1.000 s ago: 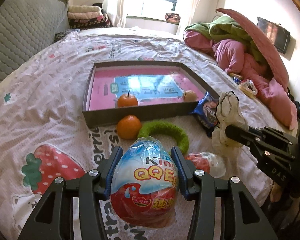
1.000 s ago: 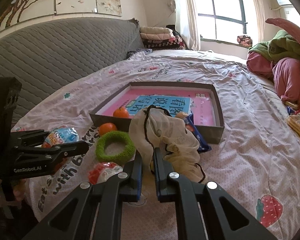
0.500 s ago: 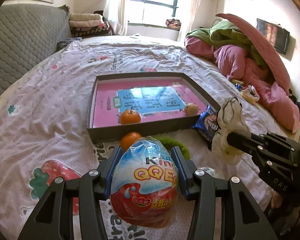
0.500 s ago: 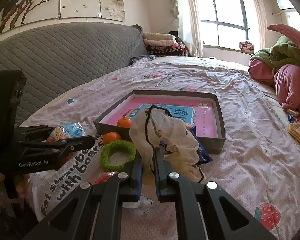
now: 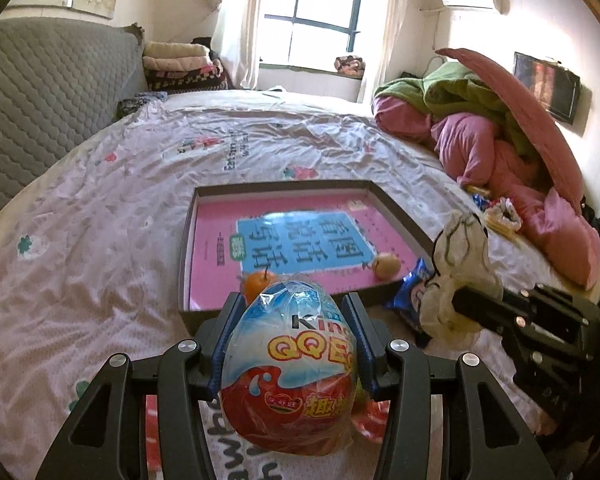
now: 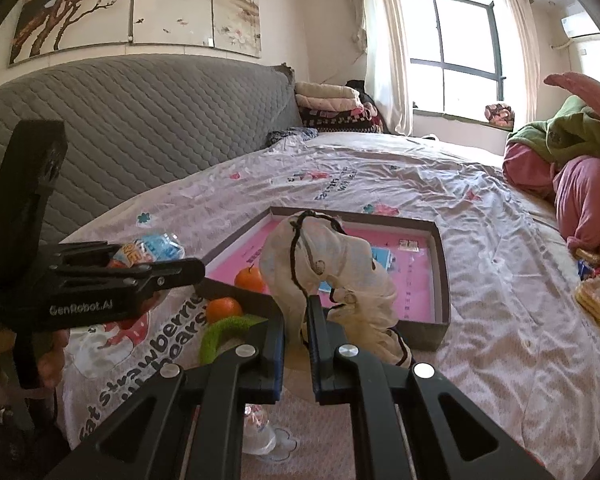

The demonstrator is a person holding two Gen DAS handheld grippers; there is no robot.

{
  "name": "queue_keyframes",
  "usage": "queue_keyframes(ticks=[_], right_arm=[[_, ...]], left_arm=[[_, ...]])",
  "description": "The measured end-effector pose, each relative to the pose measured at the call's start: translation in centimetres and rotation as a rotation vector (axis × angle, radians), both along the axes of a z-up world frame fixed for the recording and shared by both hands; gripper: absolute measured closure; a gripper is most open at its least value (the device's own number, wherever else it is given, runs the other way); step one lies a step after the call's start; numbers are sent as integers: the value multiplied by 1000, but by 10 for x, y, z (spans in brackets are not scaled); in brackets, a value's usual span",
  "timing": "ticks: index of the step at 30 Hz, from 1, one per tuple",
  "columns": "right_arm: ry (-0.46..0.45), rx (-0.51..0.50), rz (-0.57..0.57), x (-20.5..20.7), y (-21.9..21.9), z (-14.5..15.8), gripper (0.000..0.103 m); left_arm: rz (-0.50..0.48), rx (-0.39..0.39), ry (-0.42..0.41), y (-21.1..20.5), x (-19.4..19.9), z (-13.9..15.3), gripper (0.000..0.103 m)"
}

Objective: Organize objects
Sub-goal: 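Carry the Kinder Joy egg in the left gripper over the tray while the right gripper carries the bag there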

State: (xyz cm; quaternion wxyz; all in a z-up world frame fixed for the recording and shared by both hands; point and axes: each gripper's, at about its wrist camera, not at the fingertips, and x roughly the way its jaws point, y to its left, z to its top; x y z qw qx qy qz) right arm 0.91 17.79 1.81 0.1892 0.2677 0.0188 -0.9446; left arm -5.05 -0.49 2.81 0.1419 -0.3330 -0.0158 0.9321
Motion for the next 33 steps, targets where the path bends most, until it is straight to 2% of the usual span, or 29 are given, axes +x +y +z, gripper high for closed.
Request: queue_keyframes(ticks=[11, 33], right_arm=[[9, 0, 14, -9, -2, 1, 92], [36, 11, 29, -28, -8, 5, 92]], left_arm=[[9, 16, 10, -3, -13, 7, 51], [21, 1, 25, 0, -31, 11, 51]])
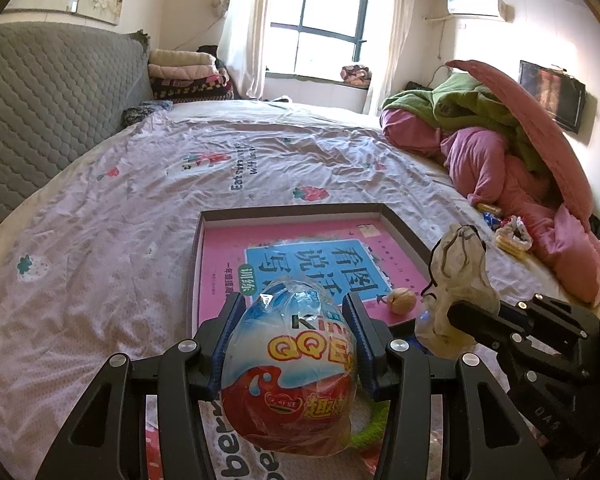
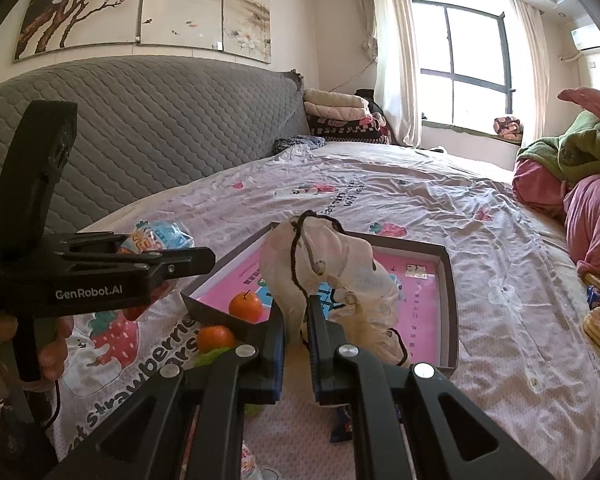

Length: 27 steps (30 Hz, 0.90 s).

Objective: Organize objects
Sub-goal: 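Carry the Kinder Joy egg in the left gripper over the tray while the right gripper carries the bag there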

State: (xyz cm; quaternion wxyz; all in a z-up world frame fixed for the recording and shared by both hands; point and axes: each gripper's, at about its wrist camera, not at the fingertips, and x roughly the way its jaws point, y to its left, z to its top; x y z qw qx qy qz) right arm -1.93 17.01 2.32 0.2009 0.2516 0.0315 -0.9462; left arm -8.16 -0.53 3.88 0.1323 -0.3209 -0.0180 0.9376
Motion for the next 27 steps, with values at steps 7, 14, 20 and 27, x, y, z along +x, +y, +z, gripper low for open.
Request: queue_keyframes(ticks=[7, 14, 20, 27], right_arm=[[-4, -1, 0, -6, -1, -1, 92], [-2, 3, -1, -15, -1, -2, 92], [-10, 1, -19, -25, 4, -3, 92], [5, 5, -32, -33, 10, 1, 92]], left_arm=[[-1, -6, 3, 2, -5, -1, 51], [-5, -15, 3, 7, -12, -2, 51], [-3, -19, 1, 9, -22, -2, 51], [1, -17, -3, 9, -32, -3, 51]])
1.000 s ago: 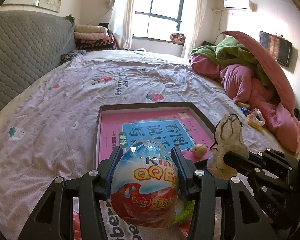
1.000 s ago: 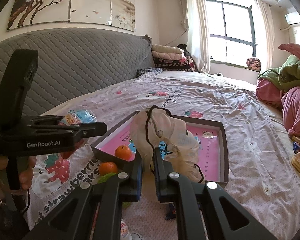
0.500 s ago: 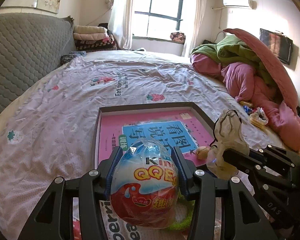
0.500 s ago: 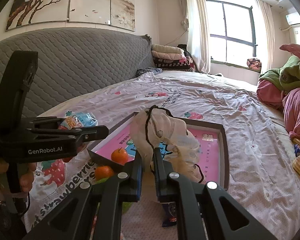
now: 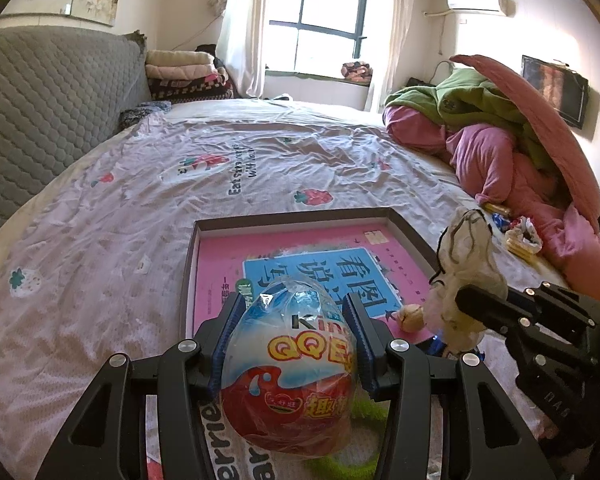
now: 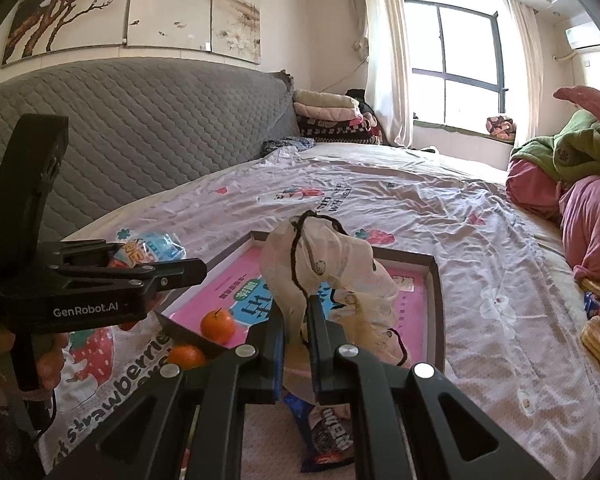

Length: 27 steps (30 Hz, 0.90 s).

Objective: Organize objects
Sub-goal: 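Carry the Kinder Joy egg in the left gripper over the tray while the right gripper carries the bag there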

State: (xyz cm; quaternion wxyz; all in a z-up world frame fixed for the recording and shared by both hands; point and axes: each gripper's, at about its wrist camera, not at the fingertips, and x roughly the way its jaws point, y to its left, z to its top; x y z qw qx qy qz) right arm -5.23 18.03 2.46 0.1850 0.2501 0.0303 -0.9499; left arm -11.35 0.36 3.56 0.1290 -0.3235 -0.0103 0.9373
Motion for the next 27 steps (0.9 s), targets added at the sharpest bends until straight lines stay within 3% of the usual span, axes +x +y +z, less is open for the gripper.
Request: queue_keyframes(ticks=[27], right_arm=[[-9, 36, -63, -44, 28, 0, 92]], left_arm=[[35, 11, -23, -16, -61, -3, 51]])
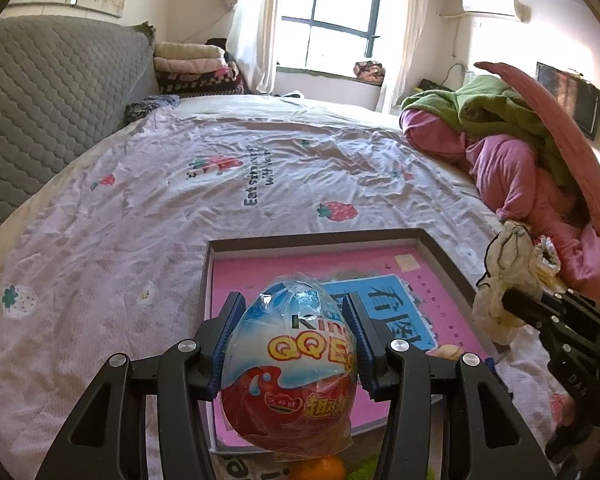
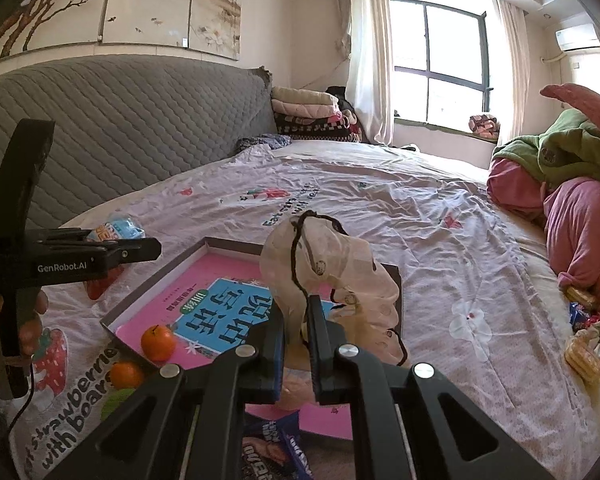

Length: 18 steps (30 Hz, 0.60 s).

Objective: Organize objects
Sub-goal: 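Carry the Kinder Joy egg in the left gripper over the tray while the right gripper carries the bag there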

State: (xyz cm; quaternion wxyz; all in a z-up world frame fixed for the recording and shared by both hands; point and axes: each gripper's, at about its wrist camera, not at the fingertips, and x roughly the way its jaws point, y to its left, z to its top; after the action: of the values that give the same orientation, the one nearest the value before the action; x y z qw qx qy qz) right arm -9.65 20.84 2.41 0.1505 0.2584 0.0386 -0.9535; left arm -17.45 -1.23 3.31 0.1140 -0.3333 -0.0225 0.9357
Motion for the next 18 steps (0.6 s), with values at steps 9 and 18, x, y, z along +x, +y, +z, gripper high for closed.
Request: queue_keyframes(ticks=[9, 18], right_arm=[[-41, 16, -3, -12, 3, -15, 92], [-82, 11, -11, -21, 6, -26, 92]], left_arm=[[32, -24, -49, -11, -15, -23, 51], [33, -42, -94, -11, -22, -41, 51]])
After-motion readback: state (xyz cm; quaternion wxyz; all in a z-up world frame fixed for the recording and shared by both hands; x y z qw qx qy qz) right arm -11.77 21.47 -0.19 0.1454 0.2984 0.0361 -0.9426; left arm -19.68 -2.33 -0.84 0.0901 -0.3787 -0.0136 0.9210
